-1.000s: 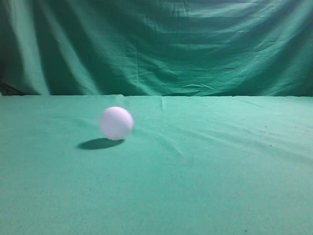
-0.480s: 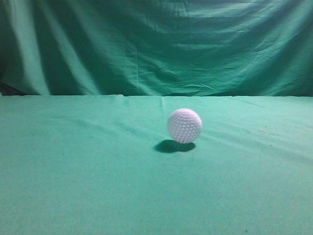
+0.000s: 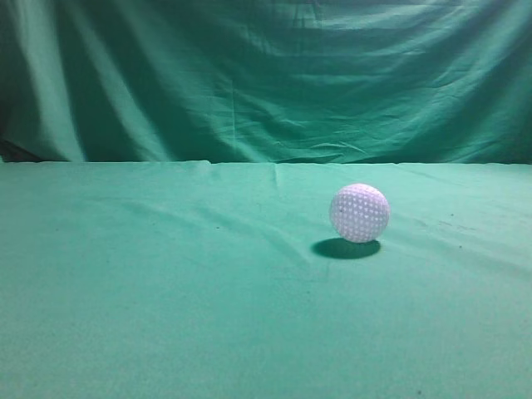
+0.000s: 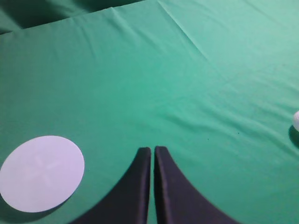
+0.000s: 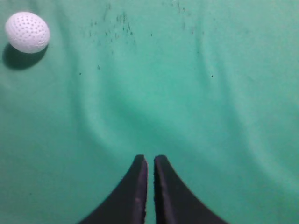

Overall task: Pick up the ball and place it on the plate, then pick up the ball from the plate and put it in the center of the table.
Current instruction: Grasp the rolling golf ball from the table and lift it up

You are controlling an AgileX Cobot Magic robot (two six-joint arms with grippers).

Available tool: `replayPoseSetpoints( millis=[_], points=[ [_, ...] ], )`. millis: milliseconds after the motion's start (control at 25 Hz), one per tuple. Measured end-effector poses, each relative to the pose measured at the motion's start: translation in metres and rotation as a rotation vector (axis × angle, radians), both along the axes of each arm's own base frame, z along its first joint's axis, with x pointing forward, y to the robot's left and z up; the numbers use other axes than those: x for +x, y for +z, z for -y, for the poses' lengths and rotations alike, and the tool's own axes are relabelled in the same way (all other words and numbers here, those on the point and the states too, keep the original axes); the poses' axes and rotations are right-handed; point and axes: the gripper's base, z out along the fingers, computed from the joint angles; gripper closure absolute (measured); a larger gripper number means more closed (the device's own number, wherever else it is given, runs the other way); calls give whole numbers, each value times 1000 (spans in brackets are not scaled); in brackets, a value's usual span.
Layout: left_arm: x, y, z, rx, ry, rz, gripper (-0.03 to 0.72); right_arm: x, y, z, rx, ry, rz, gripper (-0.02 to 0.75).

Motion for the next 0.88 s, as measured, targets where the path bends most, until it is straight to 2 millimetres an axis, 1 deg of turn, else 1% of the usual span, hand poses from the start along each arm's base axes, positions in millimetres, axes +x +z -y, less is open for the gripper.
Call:
replayPoseSetpoints(
  millis=[80,160,320,440,560,720,880],
  points=[
    [-4,-8,0,4,0,-13,688,1,2,0,2,3,5,690],
    [-6,-12,-1,9,0,-23,688,4,11,-2,13,3,27,690],
    [-5,-15,-2,30,1,-23,688,12,32,-4,34,6,87,690],
    [-5,-14,-2,33,4,-17,688,18,36,-10,31,33,71,690],
    [-5,-14,-2,33,4,-17,688,26,36,-28,10,128,38,690],
    [-5,-14,-2,34,4,-17,688,42,38,-58,-22,253,13,690],
    [-5,-15,-2,34,4,-19,688,56,31,-81,-44,316,-31,690]
  ],
)
